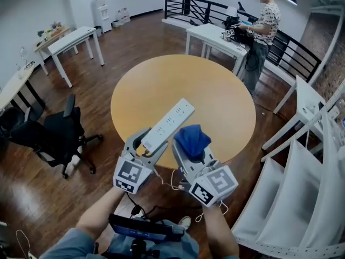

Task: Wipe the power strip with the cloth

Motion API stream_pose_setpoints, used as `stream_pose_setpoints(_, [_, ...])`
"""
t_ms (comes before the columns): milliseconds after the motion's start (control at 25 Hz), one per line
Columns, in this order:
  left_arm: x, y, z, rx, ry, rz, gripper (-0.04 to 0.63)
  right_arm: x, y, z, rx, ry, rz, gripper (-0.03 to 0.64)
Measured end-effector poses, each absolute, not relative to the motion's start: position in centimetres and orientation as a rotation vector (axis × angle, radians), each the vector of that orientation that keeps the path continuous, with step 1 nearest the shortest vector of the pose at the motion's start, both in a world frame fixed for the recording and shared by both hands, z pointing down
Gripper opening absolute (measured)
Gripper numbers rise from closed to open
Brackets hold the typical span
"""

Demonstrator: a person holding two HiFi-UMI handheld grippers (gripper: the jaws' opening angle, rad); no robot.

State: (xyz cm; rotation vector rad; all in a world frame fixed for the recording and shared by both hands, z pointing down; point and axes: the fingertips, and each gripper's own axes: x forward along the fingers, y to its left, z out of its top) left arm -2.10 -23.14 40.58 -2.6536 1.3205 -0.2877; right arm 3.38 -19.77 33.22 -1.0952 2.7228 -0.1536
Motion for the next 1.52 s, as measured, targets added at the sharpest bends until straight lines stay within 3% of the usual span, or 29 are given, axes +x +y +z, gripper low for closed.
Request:
stream_pose_setpoints(600, [-0.1,-20.6,39.4,-2.505,1.203,-0.378,0.291,-4.2,-16.7,30.6,-0.713,2.834,-0.235,0.064])
stream_pose_setpoints(1520, [-1.7,-18.1,38.3,-2.506,1.213,-0.327,0.291,5.1,-22.0,25.7,-1.051,2.695,-0.006,0.064])
